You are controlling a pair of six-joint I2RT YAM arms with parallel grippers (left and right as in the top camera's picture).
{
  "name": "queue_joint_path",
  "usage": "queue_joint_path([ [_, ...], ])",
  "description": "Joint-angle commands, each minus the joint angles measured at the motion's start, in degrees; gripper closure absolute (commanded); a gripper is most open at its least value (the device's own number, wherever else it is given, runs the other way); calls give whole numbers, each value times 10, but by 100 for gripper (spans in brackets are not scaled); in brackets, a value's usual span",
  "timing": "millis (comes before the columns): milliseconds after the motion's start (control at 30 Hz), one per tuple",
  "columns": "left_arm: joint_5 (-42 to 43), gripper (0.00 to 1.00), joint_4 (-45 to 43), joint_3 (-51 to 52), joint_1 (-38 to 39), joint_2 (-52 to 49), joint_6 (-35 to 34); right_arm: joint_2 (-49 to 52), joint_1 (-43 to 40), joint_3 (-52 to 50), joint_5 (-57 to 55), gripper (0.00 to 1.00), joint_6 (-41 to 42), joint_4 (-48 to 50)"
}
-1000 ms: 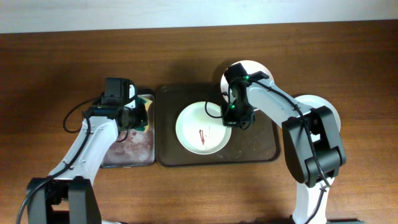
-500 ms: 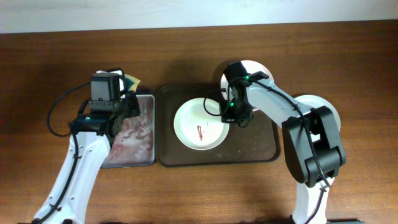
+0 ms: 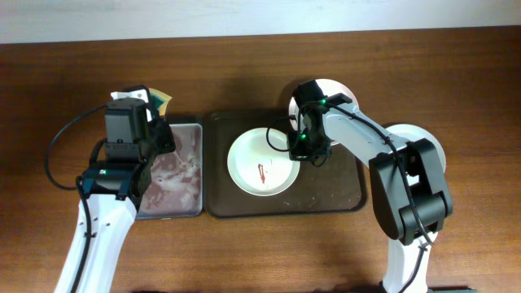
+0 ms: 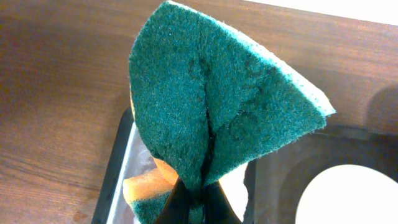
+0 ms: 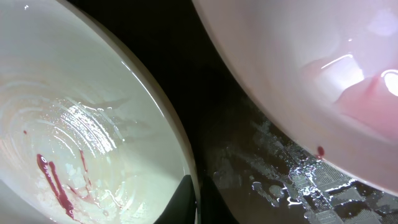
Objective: Clean dirty plates on tray and stack at the side
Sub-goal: 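Lift the sponge from the grey tub and carry it toward the plate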
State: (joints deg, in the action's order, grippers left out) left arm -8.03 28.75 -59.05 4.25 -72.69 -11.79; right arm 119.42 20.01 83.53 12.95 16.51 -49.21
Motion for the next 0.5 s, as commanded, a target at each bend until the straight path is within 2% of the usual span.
queue_joint_path([
  [0, -11, 100, 4, -11, -3, 10, 1, -8, -2, 3, -14, 96, 4, 2],
  [467, -25, 100, 4, -11, -3, 10, 1, -8, -2, 3, -14, 96, 4, 2],
])
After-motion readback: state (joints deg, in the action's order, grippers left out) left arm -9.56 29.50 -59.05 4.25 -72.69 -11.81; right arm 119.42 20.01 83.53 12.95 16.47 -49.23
